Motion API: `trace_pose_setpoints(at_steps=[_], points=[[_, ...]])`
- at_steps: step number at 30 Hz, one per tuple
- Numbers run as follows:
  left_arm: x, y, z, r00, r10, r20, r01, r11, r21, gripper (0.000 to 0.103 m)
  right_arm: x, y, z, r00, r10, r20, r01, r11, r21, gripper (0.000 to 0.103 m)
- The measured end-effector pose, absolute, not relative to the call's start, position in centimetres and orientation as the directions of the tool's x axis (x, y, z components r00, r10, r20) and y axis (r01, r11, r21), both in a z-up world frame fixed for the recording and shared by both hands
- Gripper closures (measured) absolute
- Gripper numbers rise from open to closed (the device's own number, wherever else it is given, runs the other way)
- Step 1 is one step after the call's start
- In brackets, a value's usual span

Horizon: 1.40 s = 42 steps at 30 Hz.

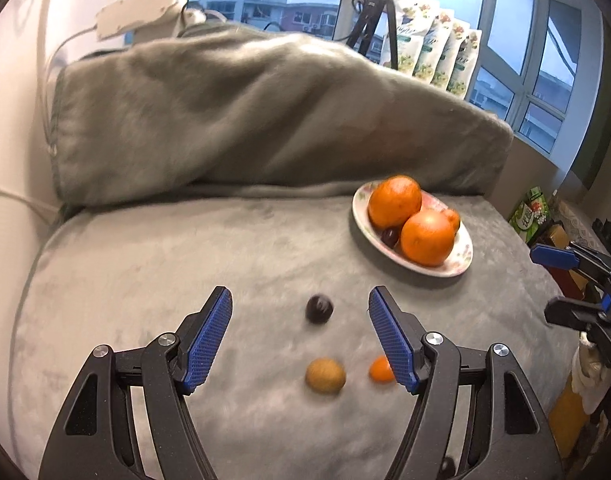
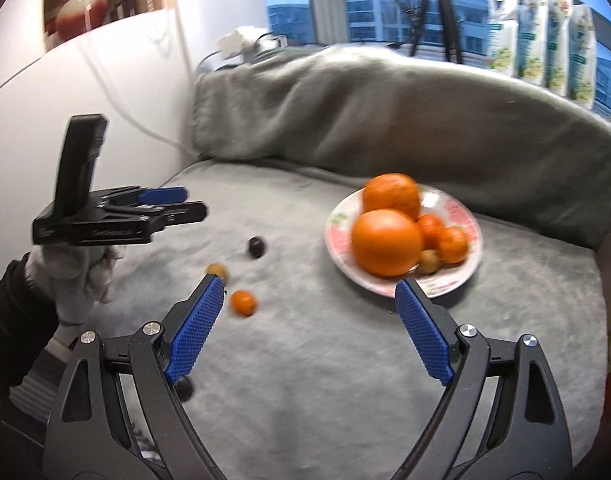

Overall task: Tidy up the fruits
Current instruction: 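Withdraw both tools from the plate toward the remaining loose fruits, then close the right tool on the black plum while the left tool closes on the brown kiwi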

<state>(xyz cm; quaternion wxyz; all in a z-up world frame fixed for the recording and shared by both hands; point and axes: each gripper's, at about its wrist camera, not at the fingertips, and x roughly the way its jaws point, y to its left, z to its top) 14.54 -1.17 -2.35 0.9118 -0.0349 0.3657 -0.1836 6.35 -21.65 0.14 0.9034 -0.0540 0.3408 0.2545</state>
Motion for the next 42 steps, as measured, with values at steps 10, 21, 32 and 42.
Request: trace_pose_setpoints(at_steps=[10,21,32,42], points=[[12.7,-1.2,-5.5,0.578,-0.416,-0.702,0.339,0.905,-0.257,0.044,3.8,-17.9,-3.7,0.454,0.533,-0.714,-0.632,0.757,0.163,0.039],[13.1,-2.6,-7.5,0.523,-0.423,-0.740,0.354,0.898,-0.263,0.057,2.1,-14.3,-7.2,0.304,0.545,-0.781,-0.716,0.672,0.191,0.056],[13.7,-2.2,-8.4,0.509,-0.421,-0.751,0.340,0.900,-0.274,0.063,1.7,-13.4,-8.7,0.256,0.522,-0.813,-0.739,0.649,0.184,0.069],[13.8,-2.7,-8.4,0.507,-0.430,-0.747,0.361,0.893,-0.269,0.074,1.6,-13.5,-9.0,0.237,0.514,-0.825,-0.740,0.645,0.189,0.074]])
